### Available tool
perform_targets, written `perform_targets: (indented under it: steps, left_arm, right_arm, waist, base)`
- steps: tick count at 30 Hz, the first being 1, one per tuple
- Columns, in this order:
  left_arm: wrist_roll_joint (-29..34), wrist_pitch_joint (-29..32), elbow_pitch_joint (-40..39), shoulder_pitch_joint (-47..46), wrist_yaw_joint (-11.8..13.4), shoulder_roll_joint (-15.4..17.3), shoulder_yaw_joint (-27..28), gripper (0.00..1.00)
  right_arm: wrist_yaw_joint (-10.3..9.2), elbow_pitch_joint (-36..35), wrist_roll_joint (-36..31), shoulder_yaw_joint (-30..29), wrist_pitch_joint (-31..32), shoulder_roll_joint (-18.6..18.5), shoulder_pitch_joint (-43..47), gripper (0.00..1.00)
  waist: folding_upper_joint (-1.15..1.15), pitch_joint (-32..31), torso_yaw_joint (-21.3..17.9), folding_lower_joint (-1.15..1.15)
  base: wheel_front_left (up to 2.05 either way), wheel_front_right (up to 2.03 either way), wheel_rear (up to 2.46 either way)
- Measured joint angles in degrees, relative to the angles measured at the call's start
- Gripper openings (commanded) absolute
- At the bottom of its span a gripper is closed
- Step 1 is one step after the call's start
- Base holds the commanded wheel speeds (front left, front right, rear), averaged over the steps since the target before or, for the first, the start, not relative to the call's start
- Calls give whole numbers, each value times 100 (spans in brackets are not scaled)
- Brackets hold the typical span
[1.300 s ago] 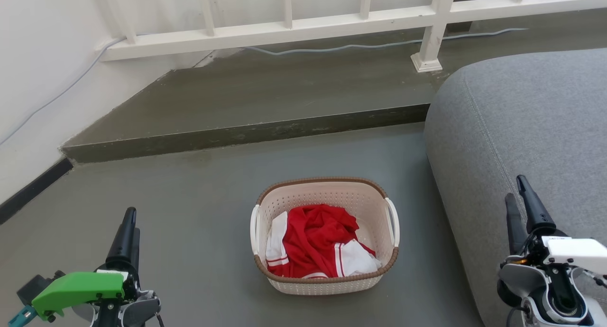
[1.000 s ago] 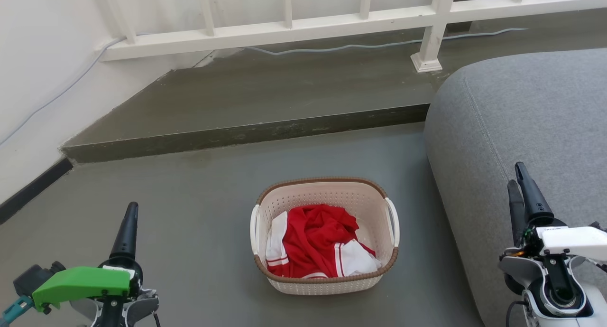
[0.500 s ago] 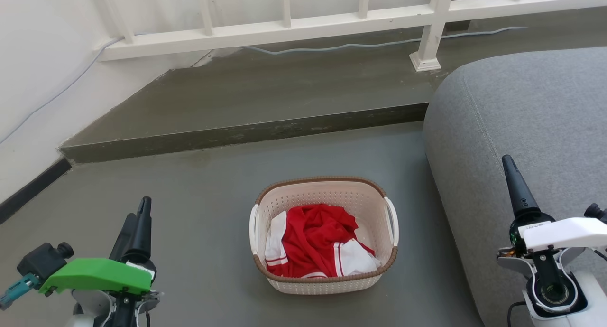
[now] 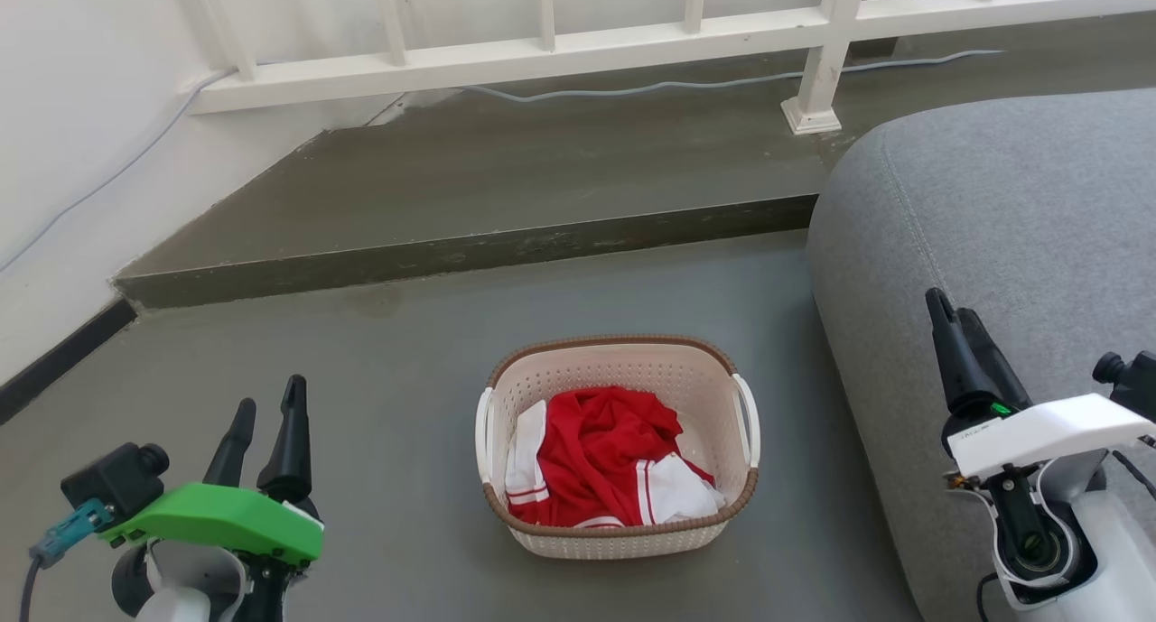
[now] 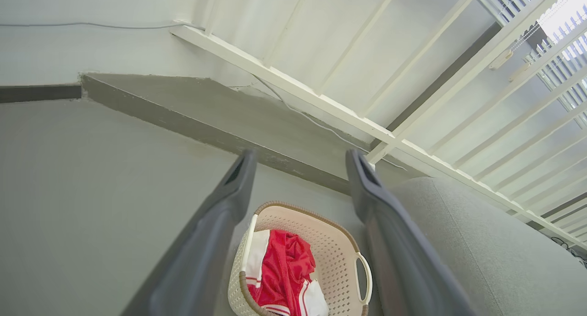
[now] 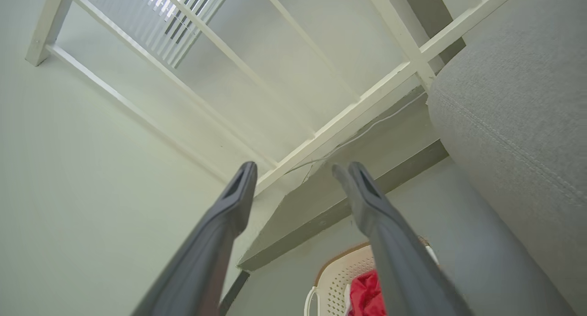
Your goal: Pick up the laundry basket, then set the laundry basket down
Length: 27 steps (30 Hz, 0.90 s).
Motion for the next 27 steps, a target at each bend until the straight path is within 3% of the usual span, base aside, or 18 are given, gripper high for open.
perform_targets:
  steps: [10,27]
  left_arm:
    - [845,-219,-156,-56,188,4,-230,100]
    - [2050,-557,-396,-92,377,3,-527,100]
  right_arm:
    - [-311,-24,-875,267,-196,-75,-89,100]
    - [-570,-252,-2081,558,-543,-114,-212,100]
  waist:
    - [0,5,7,0]
    - [0,58,-10,0]
  base:
    - [0,0,0]
    - [0,0,0]
